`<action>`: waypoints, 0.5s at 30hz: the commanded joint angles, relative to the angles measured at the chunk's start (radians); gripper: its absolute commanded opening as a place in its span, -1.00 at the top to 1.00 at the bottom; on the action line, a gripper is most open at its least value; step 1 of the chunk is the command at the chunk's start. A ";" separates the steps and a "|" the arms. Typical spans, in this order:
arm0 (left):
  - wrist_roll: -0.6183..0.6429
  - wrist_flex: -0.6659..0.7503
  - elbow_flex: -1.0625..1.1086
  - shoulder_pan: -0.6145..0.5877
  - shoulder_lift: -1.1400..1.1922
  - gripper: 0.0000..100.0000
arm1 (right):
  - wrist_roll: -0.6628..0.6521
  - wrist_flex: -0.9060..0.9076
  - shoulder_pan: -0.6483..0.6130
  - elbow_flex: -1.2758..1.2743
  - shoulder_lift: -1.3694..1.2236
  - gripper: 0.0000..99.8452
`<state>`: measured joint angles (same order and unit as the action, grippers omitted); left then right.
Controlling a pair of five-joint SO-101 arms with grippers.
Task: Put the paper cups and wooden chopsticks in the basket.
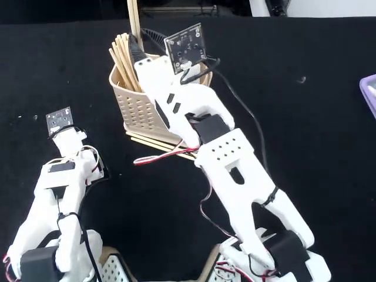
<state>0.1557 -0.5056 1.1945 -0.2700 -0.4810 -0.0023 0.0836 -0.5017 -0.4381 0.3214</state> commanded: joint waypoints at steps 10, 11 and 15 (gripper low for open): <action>-0.011 0.011 -0.051 0.008 0.002 0.77 | 0.003 0.454 -0.086 0.249 0.033 0.70; -0.011 0.011 -0.051 0.008 0.002 0.77 | 0.000 0.497 -0.092 0.275 0.056 0.70; -0.011 0.011 -0.051 0.008 0.002 0.77 | -0.002 0.715 -0.097 0.371 0.199 0.70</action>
<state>0.1557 -0.5056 1.1945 -0.2700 -0.4810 -0.0023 0.6114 -0.5861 -0.1972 0.3613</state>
